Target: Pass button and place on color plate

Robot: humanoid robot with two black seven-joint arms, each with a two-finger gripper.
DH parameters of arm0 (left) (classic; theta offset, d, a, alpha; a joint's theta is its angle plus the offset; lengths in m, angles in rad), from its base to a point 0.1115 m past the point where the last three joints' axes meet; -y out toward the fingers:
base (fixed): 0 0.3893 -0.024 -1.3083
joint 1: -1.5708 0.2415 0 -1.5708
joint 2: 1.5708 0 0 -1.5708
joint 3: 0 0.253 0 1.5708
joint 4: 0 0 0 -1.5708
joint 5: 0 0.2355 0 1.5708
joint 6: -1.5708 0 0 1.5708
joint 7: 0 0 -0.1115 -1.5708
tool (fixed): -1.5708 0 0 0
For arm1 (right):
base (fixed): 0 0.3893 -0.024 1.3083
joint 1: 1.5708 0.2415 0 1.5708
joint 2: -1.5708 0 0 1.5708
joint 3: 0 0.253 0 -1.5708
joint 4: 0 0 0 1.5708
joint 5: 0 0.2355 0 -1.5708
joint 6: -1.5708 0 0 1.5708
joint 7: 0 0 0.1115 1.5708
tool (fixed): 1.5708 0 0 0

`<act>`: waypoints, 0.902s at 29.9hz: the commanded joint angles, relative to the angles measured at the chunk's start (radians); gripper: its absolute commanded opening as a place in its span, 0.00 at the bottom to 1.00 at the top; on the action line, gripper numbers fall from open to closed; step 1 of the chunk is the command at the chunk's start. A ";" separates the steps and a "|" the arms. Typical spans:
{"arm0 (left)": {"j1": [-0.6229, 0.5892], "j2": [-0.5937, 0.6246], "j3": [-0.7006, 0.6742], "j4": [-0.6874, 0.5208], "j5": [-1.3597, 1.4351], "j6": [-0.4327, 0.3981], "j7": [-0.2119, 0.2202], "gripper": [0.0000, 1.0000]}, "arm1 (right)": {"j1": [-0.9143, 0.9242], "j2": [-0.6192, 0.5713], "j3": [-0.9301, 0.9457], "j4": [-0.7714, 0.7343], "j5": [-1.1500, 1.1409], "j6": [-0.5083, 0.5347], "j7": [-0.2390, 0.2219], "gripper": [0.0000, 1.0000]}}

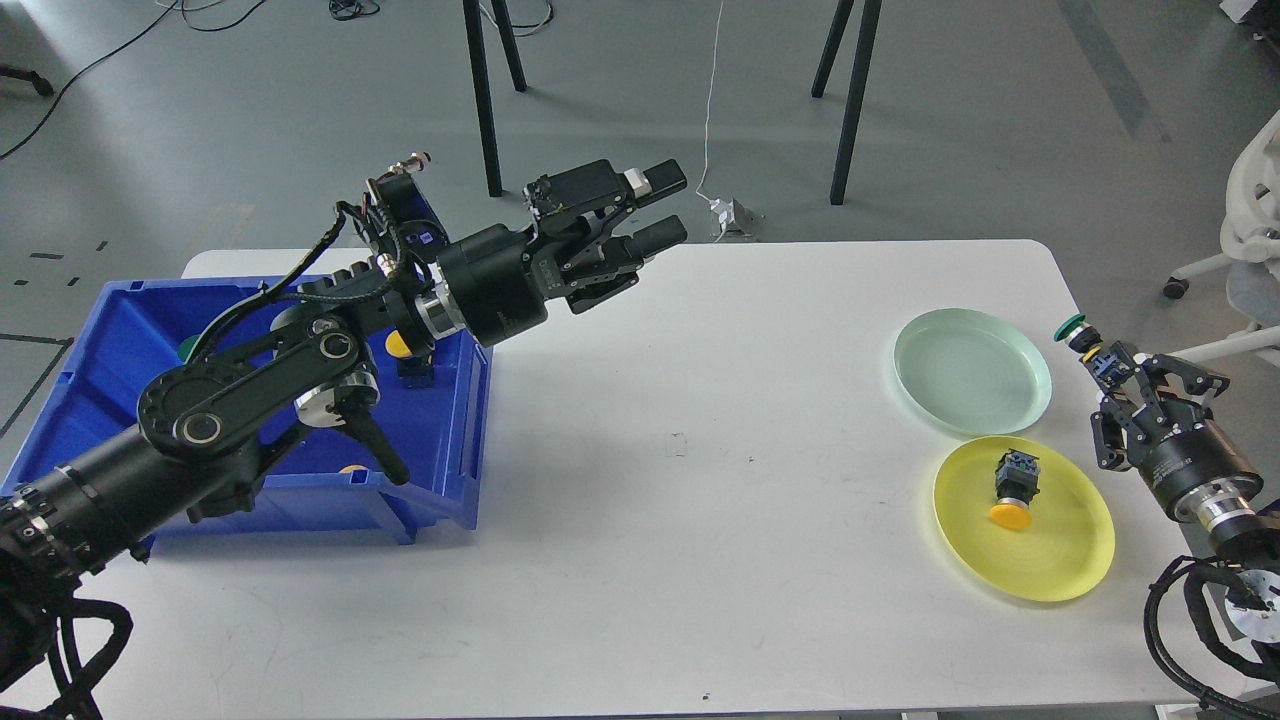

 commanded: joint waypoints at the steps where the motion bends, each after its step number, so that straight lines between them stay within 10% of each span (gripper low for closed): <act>1: 0.001 0.000 0.000 -0.001 0.000 0.000 0.000 0.71 | 0.041 0.022 -0.053 -0.018 0.000 0.000 0.000 0.00; 14: 0.004 0.000 0.000 -0.001 0.000 0.000 0.000 0.71 | 0.093 0.086 -0.095 -0.088 0.001 -0.001 0.000 0.04; 27: 0.004 0.000 0.000 -0.001 0.000 0.000 0.000 0.71 | 0.102 0.101 -0.103 -0.122 0.003 0.000 0.000 0.32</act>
